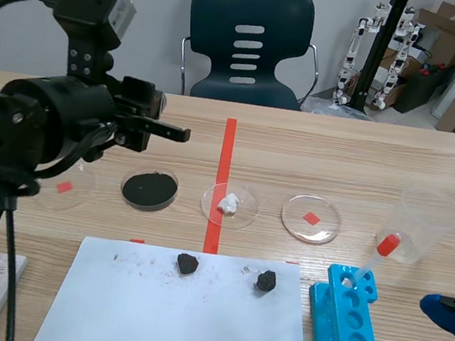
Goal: Lower the mineral onto the iron filings and hold still
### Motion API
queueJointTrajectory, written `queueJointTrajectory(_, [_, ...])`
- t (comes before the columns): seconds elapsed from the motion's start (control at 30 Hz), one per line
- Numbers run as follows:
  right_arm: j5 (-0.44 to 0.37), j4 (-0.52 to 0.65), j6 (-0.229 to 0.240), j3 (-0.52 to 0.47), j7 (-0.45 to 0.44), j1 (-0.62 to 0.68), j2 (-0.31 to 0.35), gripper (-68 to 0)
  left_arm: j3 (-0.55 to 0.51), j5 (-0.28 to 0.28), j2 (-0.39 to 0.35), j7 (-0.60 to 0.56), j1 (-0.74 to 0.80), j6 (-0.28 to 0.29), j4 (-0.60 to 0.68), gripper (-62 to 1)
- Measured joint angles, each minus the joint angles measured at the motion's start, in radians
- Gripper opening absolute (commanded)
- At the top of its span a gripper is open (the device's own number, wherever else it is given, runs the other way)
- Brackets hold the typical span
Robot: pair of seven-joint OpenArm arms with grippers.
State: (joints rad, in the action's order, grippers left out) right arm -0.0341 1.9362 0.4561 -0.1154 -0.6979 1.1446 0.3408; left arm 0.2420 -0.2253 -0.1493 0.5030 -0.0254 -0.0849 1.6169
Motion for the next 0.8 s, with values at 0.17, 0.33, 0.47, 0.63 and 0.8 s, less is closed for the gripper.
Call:
queueJointTrajectory(0.17, [0.000, 0.000, 0.000, 0.000, 0.000, 0.000, 0.000, 0.4, 0.000, 0.000, 0.047, 0.058, -0.151, -0.003, -0.246, -52.4])
queueJointTrajectory(0.33, [0.000, 0.000, 0.000, 0.000, 0.000, 0.000, 0.000, 0.4, 0.000, 0.000, 0.080, 0.062, -0.247, -0.005, -0.439, -52.4])
queueJointTrajectory(0.47, [0.000, 0.000, 0.000, 0.000, 0.000, 0.000, 0.000, 0.4, 0.000, 0.000, 0.100, 0.062, -0.310, -0.005, -0.563, -52.4])
queueJointTrajectory(0.63, [0.000, 0.000, 0.000, 0.000, 0.000, 0.000, 0.000, 0.4, 0.000, 0.006, 0.109, 0.062, -0.362, -0.007, -0.677, -52.4])
queueJointTrajectory(0.8, [0.000, 0.000, 0.000, 0.000, 0.000, 0.000, 0.000, 0.4, 0.000, 0.008, 0.119, 0.059, -0.395, -0.008, -0.757, -52.4])
